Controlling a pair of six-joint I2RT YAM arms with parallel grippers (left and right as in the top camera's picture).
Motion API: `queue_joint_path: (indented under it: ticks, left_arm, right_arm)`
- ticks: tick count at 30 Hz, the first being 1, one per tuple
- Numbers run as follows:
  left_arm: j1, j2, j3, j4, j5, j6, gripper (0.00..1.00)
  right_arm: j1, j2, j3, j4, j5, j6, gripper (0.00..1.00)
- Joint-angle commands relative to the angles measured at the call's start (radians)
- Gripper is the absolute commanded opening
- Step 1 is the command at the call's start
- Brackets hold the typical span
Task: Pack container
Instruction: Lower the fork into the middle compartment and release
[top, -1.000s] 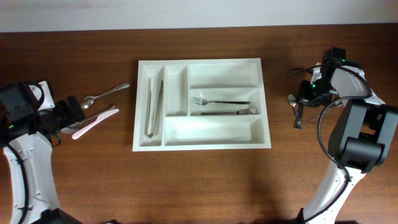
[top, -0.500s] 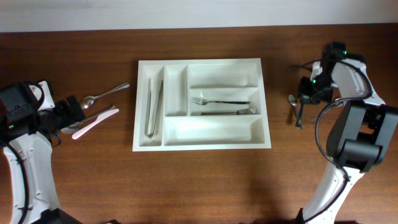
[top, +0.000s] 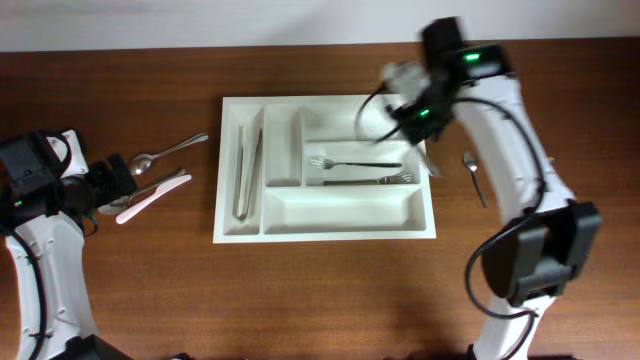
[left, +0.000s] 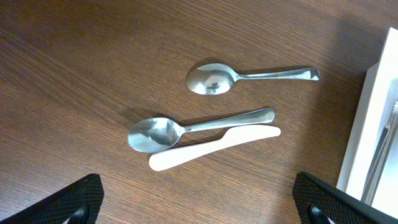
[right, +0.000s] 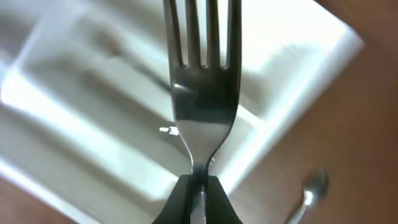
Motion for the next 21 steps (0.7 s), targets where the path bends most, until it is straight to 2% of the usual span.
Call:
queue_joint_path:
  ticks: [1,4,9,20,21]
  left_arm:
    - [0.003,0.005,0.016,-0.002,0.018,-0.010,0.99]
    - [0.003,0.005,0.016,-0.002,0.018,-0.010,0.99]
    - [0.003,0.005,0.016,-0.002,0.018,-0.010,0.99]
    - [0.003,0.005,0.016,-0.008,0.018,-0.010,0.99]
    - [0.003,0.005,0.016,-0.009,0.018,-0.010,0.99]
  right_arm:
    - [0.064,0.011,0.000,0.006,-0.013,-0.420,0.04]
    - [0.099,0.027,0.000,0.004,-0.037,-0.594,0.04]
    - [0.121,0.064,0.000,0.006,-0.061,-0.775,0.04]
    - [0.122,0.220,0.000,0.018,-0.065,-0.846,0.04]
    - [0.123,0.230,0.000,0.024,-0.063,-0.845,0.14]
